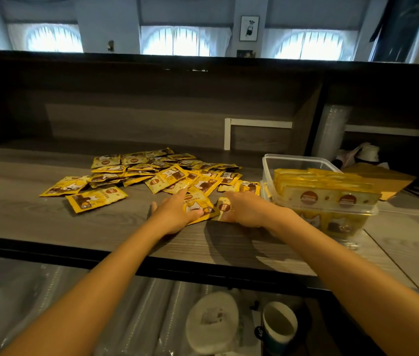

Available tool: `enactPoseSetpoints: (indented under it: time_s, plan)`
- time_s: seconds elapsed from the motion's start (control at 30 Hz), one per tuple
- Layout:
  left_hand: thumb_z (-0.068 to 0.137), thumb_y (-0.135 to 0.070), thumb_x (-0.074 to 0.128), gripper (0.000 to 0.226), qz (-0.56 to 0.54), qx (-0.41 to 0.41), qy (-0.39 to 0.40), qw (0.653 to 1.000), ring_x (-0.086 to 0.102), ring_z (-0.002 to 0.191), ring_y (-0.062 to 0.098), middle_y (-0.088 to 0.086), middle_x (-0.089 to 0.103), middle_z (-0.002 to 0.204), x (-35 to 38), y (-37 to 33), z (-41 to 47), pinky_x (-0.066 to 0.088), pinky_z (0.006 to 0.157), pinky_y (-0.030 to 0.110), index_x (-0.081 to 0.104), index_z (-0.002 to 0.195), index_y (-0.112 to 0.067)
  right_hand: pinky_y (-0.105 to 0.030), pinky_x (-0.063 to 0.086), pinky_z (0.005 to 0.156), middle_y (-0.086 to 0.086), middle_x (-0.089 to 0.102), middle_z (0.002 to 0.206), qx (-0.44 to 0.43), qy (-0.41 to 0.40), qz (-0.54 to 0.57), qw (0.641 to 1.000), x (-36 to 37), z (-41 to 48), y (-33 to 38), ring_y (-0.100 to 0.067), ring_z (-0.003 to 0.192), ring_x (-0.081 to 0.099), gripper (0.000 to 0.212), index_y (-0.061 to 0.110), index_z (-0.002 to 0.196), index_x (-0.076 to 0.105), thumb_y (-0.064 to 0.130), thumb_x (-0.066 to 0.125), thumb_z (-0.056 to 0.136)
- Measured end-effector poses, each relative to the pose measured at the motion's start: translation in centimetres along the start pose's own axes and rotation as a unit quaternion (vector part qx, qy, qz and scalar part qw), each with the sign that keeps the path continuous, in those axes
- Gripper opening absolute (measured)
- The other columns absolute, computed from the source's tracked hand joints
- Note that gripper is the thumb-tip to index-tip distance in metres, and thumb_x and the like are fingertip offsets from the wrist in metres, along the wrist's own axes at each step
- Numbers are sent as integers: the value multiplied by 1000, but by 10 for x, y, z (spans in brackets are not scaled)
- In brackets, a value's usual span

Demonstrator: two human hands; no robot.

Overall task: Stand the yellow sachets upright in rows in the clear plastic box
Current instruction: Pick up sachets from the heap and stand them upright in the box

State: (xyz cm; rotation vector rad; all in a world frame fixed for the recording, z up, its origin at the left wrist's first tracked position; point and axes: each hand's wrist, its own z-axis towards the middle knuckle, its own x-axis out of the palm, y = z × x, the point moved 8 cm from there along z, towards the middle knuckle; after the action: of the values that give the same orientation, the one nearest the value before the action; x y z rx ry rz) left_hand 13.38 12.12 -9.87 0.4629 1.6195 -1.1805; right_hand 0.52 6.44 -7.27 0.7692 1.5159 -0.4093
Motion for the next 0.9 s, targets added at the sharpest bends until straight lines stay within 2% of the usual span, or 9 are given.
enactPoseSetpoints:
  time_s: [0.13, 0.23, 0.3, 0.37, 0.47, 0.53, 0.67, 0.83, 0.9]
  plan:
    - [74, -43, 72, 82, -49, -17, 33, 998, 33, 135, 28, 7, 30, 149, -4, 4, 5, 32, 110, 49, 31, 141, -19, -33, 51, 85, -14, 44, 140, 19, 26, 31, 999, 0, 4, -5, -27, 112, 57, 75, 17, 148, 10, 28, 56, 91]
    - [69, -30, 80, 83, -86, -42, -5, 995, 37, 132, 28, 9, 31, 145, -17, 3, -1, 37, 107, 41, 36, 138, -15, -27, 51, 71, -13, 43, 139, 47, -2, 77, 996, -6, 3, -9, -24, 104, 57, 79, 12, 145, 19, 27, 66, 84]
    - [68, -20, 81, 66, -140, -55, -14, 989, 51, 119, 27, 10, 49, 133, -22, 6, -3, 45, 101, 41, 51, 125, -8, -29, 44, 75, -12, 49, 131, 54, -56, 42, 996, -14, -1, -8, -25, 113, 50, 66, 6, 132, 38, 29, 71, 79]
    - [67, -13, 81, 40, -171, -58, -10, 984, 63, 101, 27, 13, 67, 109, -25, 8, -8, 51, 91, 42, 64, 102, -3, -28, 38, 72, -12, 57, 117, 44, -107, 19, 993, -22, -3, -4, -24, 102, 51, 47, 4, 114, 51, 27, 71, 79]
    - [69, -9, 78, 23, -197, -57, -59, 977, 64, 94, 27, 13, 68, 97, -38, 8, -15, 51, 83, 40, 65, 87, -4, -32, 45, 71, -13, 61, 101, 39, -173, 70, 982, -32, -5, -2, -27, 93, 58, 21, 6, 89, 55, 23, 67, 83]
    - [72, -10, 75, 14, -220, -39, -108, 969, 63, 88, 24, 9, 67, 88, -51, 2, -20, 54, 76, 37, 64, 81, -9, -37, 52, 72, -15, 63, 103, 44, -226, 112, 967, -42, -7, -4, -32, 93, 64, 19, 6, 95, 56, 24, 60, 88]
    - [80, -12, 66, 15, -208, -3, -263, 942, 53, 68, 16, -2, 53, 66, -89, -13, -33, 39, 54, 26, 56, 69, -15, -30, 55, 42, -13, 62, 97, 19, -283, 314, 906, -61, -10, -5, -25, 60, 70, 11, 12, 99, 51, 21, 49, 95]
    - [90, -10, 53, 16, -216, 62, -391, 892, 48, 65, 17, -4, 49, 67, -122, -44, -49, 30, 48, 22, 48, 74, -13, -19, 47, 41, -2, 63, 88, -3, -322, 531, 784, -106, -20, -10, -13, 53, 63, 4, 18, 91, 59, 17, 55, 92]
    - [92, -9, 49, 11, -220, 92, -402, 884, 51, 76, 20, 0, 53, 76, -128, -59, -49, 30, 51, 25, 49, 81, -12, -22, 53, 59, 1, 65, 84, -5, -347, 545, 764, -127, -25, -19, -11, 67, 64, 10, 26, 79, 64, 21, 62, 87]
